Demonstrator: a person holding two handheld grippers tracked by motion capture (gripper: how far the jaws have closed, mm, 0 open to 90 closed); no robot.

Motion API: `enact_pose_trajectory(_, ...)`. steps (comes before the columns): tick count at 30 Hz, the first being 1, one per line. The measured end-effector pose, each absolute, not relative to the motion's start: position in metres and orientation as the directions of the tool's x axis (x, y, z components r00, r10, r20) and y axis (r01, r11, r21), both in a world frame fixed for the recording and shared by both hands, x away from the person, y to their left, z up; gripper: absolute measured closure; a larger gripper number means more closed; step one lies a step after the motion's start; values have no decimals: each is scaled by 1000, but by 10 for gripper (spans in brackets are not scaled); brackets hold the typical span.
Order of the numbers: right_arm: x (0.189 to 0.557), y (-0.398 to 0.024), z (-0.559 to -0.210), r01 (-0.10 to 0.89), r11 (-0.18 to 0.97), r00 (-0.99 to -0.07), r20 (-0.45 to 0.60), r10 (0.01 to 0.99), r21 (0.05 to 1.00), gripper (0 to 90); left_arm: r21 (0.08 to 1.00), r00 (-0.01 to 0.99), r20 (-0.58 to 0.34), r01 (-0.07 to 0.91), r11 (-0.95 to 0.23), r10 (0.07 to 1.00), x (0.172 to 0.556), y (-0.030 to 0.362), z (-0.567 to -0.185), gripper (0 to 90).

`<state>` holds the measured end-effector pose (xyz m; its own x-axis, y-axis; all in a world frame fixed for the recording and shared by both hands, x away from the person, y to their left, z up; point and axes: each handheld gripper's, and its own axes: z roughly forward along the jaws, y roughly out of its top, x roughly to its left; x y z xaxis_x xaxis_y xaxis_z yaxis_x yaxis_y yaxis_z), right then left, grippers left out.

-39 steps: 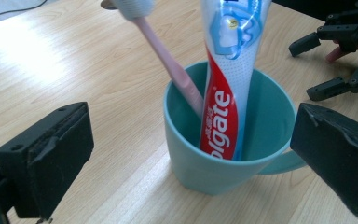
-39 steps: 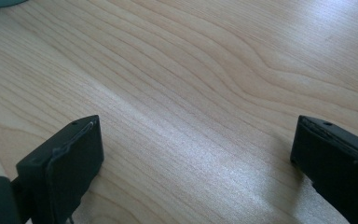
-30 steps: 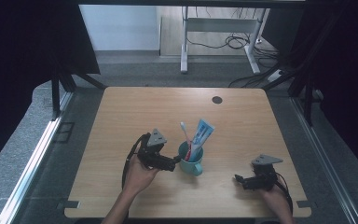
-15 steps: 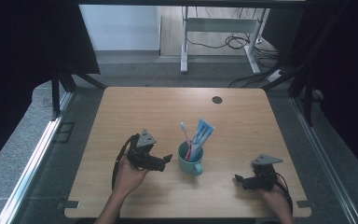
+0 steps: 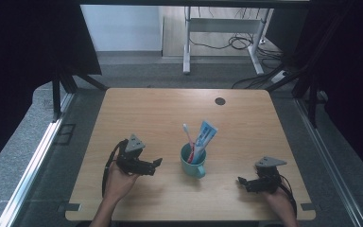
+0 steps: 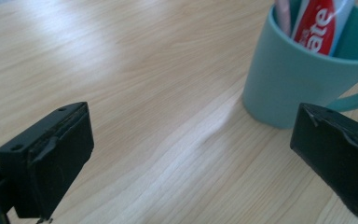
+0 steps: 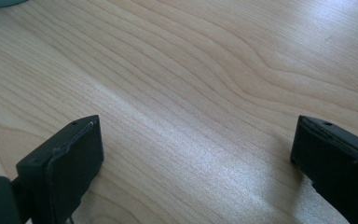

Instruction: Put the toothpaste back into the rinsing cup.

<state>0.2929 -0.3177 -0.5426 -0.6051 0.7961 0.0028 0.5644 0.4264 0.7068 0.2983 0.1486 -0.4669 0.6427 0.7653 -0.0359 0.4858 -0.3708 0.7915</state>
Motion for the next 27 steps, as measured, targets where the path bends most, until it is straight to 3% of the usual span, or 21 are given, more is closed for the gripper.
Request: enact_pose_trajectory(27,292,-318,-543,566,424,-602,3,798,707,19,786,577,-81,539,-304,813,282,191,-508,0)
